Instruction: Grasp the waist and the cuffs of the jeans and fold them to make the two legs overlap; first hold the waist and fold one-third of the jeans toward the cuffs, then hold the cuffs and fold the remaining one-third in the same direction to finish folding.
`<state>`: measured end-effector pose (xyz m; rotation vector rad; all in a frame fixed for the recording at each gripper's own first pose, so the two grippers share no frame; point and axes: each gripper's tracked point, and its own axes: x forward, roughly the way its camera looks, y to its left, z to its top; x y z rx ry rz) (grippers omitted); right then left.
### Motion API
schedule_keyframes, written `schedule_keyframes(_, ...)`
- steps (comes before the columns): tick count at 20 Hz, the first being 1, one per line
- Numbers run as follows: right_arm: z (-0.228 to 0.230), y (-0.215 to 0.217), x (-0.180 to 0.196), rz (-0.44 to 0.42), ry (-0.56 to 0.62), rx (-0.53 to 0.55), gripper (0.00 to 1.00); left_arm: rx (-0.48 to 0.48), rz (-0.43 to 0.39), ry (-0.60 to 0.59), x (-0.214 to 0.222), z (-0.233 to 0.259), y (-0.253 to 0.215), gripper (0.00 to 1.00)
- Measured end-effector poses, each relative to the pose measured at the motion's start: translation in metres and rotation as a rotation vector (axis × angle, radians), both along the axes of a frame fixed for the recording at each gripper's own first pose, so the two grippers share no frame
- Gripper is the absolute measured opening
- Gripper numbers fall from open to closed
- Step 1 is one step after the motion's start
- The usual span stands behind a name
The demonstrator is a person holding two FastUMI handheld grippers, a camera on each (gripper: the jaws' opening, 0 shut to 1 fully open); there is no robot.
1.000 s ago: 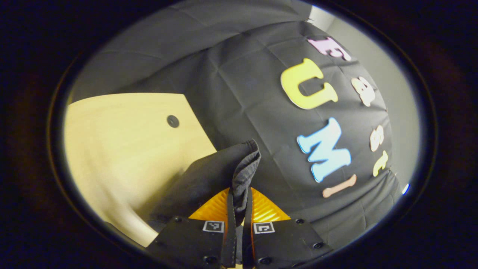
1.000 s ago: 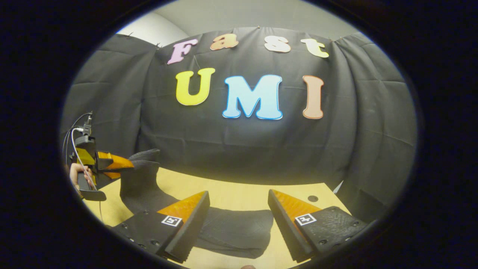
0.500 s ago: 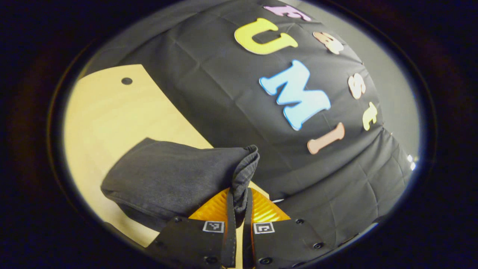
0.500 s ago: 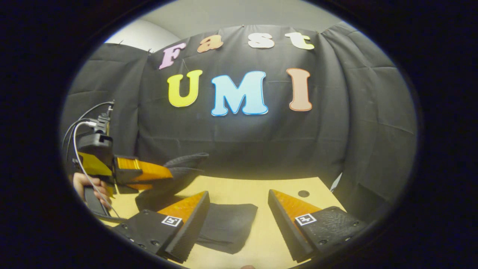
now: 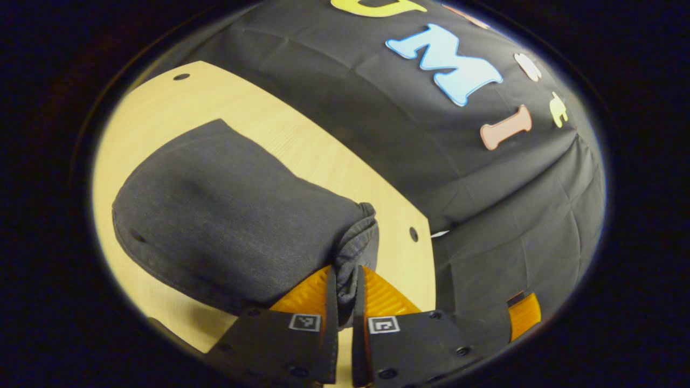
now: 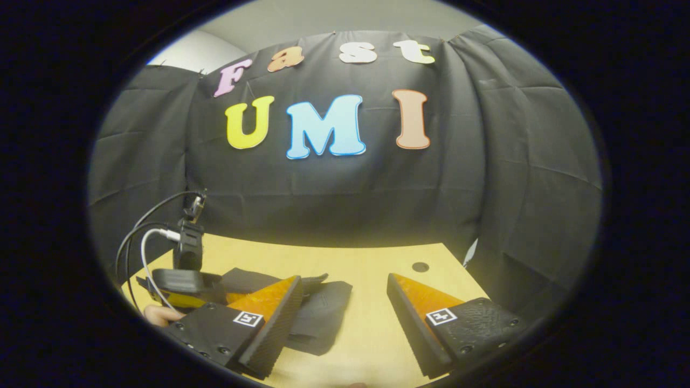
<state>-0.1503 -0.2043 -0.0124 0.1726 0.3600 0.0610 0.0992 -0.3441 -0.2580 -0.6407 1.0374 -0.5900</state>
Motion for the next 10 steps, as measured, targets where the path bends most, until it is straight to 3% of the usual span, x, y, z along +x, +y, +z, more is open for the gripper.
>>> schedule_keyframes(1, 0.003, 0.002, -0.002, 0.001, -0.001, -0.002, 0.93, 0.017, -0.013, -0.014, -0.004, -0.002, 0.003, 0.27)
schedule_keyframes(2, 0.004, 0.001, -0.003, -0.005, -0.002, -0.010, 0.93, 0.030, -0.035, -0.033, -0.009, 0.000, 0.006, 0.29)
schedule_keyframes(3, 0.008, 0.001, -0.004, -0.012, -0.005, -0.015, 0.94, 0.044, -0.066, -0.060, -0.018, 0.004, 0.003, 0.56)
schedule_keyframes(5, 0.014, 0.000, -0.007, -0.028, -0.012, -0.021, 0.93, 0.091, -0.125, -0.145, -0.029, 0.019, 0.007, 0.81)
schedule_keyframes(6, 0.017, -0.001, -0.009, -0.039, -0.016, -0.023, 0.93, 0.113, -0.148, -0.196, -0.032, 0.030, 0.013, 0.87)
schedule_keyframes(7, 0.023, -0.002, -0.012, -0.050, -0.023, -0.021, 0.93, 0.117, -0.174, -0.250, -0.035, 0.048, 0.018, 0.82)
schedule_keyframes(10, 0.039, -0.009, -0.024, -0.095, -0.046, -0.030, 0.94, 0.082, -0.258, -0.381, -0.055, 0.110, 0.032, 0.82)
